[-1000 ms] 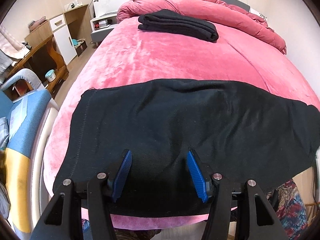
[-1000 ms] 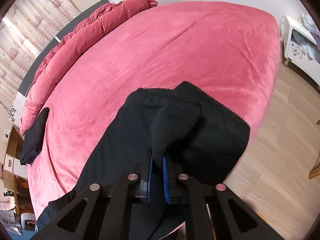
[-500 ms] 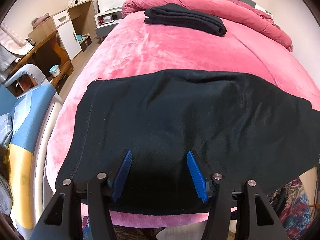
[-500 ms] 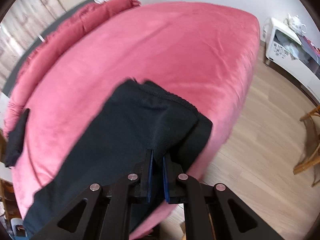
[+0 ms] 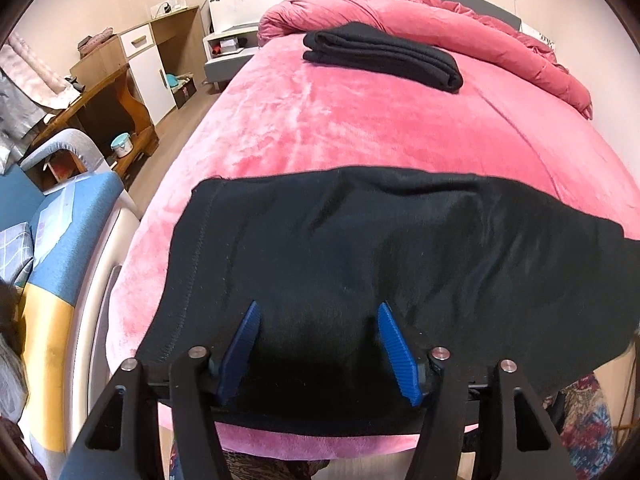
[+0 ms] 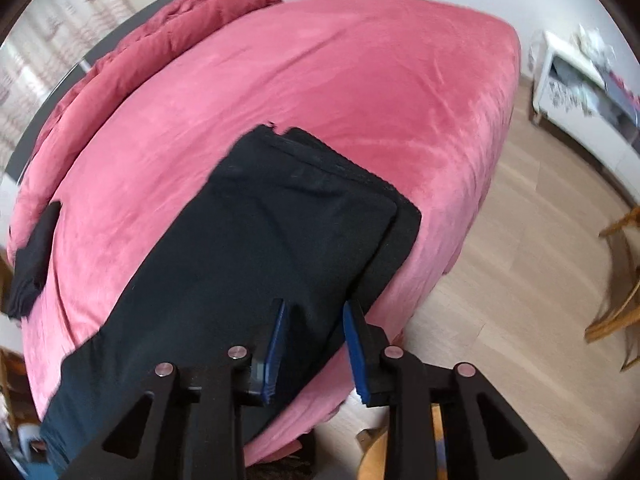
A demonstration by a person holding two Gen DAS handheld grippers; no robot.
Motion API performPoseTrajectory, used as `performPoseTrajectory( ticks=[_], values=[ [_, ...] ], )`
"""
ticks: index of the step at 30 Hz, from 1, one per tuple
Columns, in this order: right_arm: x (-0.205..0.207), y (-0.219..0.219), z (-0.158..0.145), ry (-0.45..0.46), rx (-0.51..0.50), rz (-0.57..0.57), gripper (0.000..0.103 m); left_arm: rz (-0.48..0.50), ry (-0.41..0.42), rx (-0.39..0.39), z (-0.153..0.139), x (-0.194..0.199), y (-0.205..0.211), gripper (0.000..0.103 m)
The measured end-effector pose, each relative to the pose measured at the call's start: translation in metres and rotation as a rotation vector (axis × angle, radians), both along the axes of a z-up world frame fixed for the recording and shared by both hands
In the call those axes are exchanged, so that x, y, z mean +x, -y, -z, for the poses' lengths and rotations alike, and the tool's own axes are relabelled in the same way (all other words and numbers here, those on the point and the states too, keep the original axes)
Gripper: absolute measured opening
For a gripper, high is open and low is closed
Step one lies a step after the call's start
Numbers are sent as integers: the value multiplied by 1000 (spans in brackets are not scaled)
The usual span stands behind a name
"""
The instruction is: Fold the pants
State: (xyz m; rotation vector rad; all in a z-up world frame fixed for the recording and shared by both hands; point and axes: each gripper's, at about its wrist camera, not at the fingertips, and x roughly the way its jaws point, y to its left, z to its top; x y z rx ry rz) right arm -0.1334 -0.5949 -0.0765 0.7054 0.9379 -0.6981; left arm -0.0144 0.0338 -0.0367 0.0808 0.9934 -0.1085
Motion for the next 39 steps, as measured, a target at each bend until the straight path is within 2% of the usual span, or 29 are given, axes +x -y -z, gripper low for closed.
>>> performPoseTrajectory(
  ticks=[4,6,7,11,13,17,20,22,24,27,28,29,31,33,36,39],
  values=[
    [3,-10,3,-15,19,-7,29,-7,21,-7,-6,-1,-2,64],
    [0,-17,5,23,65,-7,30,-16,24,-14,-8,-2,-5,64],
    [-2,-21,6,49,89,-3,32,-18,26,-18,-9,-2,-6,64],
    [-23,-24,22,140,228,69,57,-18,17,-24,-7,-3,-8,64],
    [-37,-22,30,195,263,112,62,-16,15,-21,-5,-4,-8,64],
    [-56,-3,51,364,386,242,74,-23,-16,-19,6,-5,-6,64],
    [-52,11,62,448,432,300,74,-29,-42,-20,11,-6,-4,64],
    [-46,16,67,453,441,321,74,-23,-43,-5,11,-8,-2,64],
    [-32,17,70,430,466,286,74,-18,-43,1,11,-9,-2,64],
    [-17,9,65,365,389,229,77,-23,-45,-4,10,-10,-4,64],
    [-15,8,64,348,368,212,74,-24,-48,-3,11,-10,-3,64],
    [-17,6,62,332,347,202,55,-23,-48,-2,10,-10,-3,64],
    [-22,2,51,386,335,156,16,-26,-46,-4,9,-11,-6,64],
    [-16,-10,24,393,258,67,15,-33,-41,-14,8,-12,-10,64],
    [14,-44,-31,416,159,-142,15,-62,-34,-16,5,-11,-20,64],
    [46,-86,-79,490,143,-311,15,-115,-24,-42,-2,-10,-39,64]
  ],
)
